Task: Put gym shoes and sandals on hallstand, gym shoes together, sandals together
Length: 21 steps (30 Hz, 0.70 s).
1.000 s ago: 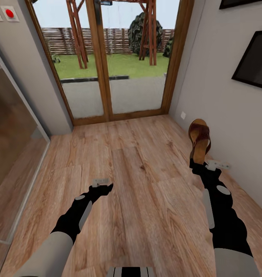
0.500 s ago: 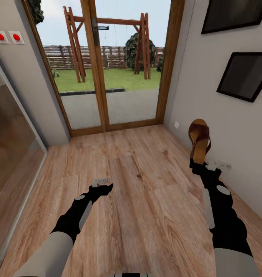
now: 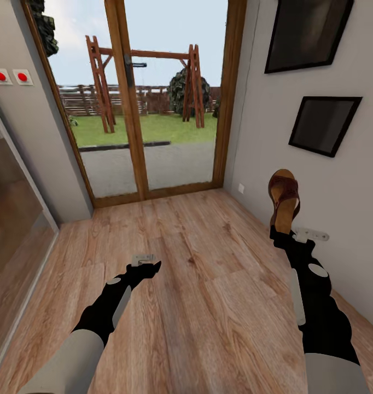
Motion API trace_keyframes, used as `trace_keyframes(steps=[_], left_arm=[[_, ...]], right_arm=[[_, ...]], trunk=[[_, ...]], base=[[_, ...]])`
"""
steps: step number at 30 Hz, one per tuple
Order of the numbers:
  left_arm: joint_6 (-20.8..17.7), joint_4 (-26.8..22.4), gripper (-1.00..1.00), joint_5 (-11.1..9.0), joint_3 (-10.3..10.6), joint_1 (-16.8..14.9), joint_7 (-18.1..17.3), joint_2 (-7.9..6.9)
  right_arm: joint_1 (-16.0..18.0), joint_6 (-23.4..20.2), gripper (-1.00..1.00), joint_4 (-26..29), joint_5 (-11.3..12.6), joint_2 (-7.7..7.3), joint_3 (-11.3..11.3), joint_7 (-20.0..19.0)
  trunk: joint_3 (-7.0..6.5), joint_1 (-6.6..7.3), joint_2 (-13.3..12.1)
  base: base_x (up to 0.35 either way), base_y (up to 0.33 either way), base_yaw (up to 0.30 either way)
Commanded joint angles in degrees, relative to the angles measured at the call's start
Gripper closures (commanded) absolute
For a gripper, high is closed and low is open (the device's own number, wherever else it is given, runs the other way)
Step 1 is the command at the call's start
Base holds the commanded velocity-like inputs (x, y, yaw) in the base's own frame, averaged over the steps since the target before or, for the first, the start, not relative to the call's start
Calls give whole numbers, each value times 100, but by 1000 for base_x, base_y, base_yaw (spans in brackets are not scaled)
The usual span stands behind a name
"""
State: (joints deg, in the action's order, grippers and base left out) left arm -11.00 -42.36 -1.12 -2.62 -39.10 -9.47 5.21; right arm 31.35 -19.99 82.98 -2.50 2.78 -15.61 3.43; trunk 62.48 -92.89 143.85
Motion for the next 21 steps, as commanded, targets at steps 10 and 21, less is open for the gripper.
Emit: trace_keyframes(steps=[10, 21], left_arm=[[-42, -15, -100, -11, -28, -1, -37, 6], [-42, -14, -100, -11, -28, -1, -37, 6]], right_arm=[[3, -37, 100, 8, -4, 4, -4, 9], [3, -40, 100, 10, -4, 4, -4, 9]], trunk=[[-243, 27, -12], [-565, 55, -26]], base=[[0, 0, -77], [0, 0, -213]])
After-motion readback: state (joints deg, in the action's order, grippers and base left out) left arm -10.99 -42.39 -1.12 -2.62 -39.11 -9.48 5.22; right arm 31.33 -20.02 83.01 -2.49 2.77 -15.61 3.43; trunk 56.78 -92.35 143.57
